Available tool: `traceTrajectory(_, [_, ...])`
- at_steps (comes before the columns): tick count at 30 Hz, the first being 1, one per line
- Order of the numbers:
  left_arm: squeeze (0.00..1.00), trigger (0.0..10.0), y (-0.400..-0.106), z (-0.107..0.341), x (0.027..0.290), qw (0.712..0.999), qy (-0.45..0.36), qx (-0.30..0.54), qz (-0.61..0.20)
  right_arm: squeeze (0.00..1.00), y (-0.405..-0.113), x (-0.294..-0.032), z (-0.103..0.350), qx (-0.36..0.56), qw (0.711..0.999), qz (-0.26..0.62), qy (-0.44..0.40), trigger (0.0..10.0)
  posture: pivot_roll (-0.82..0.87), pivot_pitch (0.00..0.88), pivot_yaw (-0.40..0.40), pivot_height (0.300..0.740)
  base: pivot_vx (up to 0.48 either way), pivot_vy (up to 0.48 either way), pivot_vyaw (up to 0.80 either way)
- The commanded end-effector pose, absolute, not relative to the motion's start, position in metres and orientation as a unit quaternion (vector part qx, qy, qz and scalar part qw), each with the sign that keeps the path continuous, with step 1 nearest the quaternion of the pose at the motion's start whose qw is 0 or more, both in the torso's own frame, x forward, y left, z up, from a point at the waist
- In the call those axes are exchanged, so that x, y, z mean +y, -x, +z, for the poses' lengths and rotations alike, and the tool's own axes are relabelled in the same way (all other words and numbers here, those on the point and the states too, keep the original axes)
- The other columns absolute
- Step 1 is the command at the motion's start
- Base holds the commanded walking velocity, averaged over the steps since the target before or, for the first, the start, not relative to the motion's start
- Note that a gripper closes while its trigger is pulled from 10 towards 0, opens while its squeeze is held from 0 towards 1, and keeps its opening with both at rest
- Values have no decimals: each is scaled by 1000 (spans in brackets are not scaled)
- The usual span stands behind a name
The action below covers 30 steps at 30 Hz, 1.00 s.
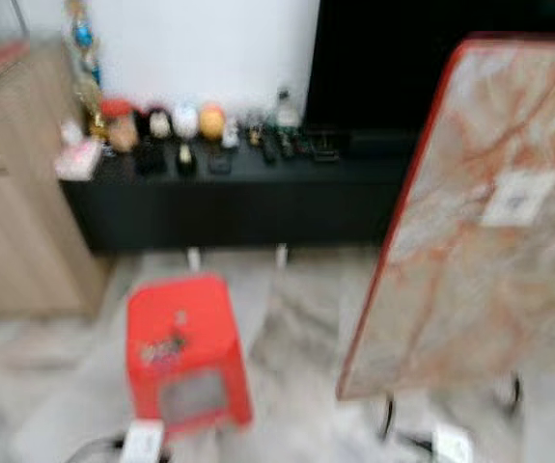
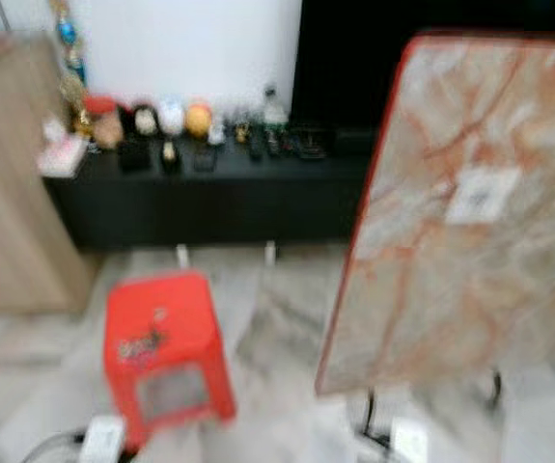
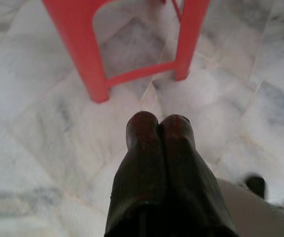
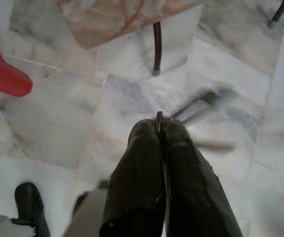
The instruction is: Hang keys on a hook
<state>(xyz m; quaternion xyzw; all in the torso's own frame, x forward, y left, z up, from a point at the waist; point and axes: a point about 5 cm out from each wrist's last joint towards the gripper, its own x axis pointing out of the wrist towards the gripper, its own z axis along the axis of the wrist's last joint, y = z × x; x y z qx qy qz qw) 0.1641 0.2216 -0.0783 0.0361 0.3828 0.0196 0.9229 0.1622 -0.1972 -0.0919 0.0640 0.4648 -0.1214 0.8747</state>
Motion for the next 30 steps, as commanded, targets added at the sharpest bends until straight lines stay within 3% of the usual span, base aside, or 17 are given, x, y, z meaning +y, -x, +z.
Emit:
traceTrajectory(1, [0,10000,-166,-79,213,924,-27,381,13,0,-167,-208,-88,450,881,-135,-57,10000,160,0,-40,740,0,-315,0])
traceTrajectory(12, [0,10000,-166,-81,208,922,-24,387,5,0,-231,-210,-48,316,937,-144,-12,10000,153,0,-41,740,0,0,0])
traceTrajectory(16, [0,10000,-167,-81,207,922,-24,387,1,0,-274,-216,-3,185,962,-158,124,10000,150,0,-42,740,0,0,0])
traceTrajectory(23, [0,10000,-164,-82,211,918,-25,395,5,0,-302,-220,43,52,958,-221,175,10000,151,0,-44,740,0,0,0])
traceTrajectory(30, [0,10000,-161,-83,210,916,-24,401,4,0,-301,-230,57,10,936,-284,208,10000,151,0,-46,740,0,0,0])
